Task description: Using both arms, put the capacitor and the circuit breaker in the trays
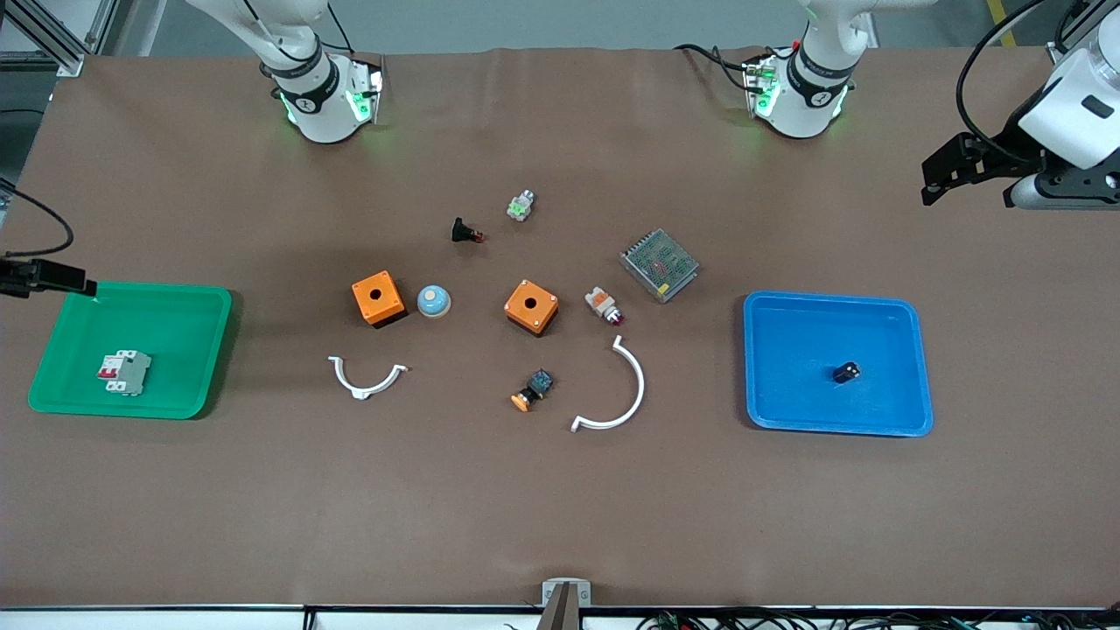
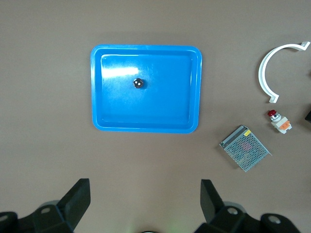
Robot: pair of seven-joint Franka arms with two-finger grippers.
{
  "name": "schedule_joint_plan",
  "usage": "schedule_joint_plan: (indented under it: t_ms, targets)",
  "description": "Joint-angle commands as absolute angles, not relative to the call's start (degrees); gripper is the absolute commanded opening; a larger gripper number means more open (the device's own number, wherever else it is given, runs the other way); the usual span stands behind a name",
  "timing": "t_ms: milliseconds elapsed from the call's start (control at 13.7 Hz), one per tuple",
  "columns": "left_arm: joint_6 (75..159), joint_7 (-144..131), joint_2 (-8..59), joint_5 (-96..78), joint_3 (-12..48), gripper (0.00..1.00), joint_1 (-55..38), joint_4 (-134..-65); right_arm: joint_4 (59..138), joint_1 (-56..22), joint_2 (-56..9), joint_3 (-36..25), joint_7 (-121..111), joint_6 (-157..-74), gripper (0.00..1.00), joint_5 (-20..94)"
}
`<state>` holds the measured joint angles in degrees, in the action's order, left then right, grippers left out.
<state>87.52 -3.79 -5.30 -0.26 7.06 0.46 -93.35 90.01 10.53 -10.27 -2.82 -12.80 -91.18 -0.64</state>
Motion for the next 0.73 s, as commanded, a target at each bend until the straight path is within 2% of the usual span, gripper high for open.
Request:
schedule_joint_plan:
  t_ms: [0, 291, 656]
  targets:
    - [86.6, -3.3, -6.2, -1.3, 7.1, 1.0, 1.1, -93.3, 95.4, 4.9, -3.3, -3.1, -4.1, -89.5, 0.99, 0.0]
    - [86.0, -3.3, -6.3, -1.1, 7.0, 1.0, 1.6, -93.4, 95.3, -1.7, -0.2, -3.0, 2.1, -88.7, 0.99, 0.1]
    - [85.7, -3.0, -6.5, -1.1, 7.1, 1.0, 2.6, -93.3, 93.4, -1.3, 0.1, -3.6, 1.5, -89.5, 1.0, 0.7]
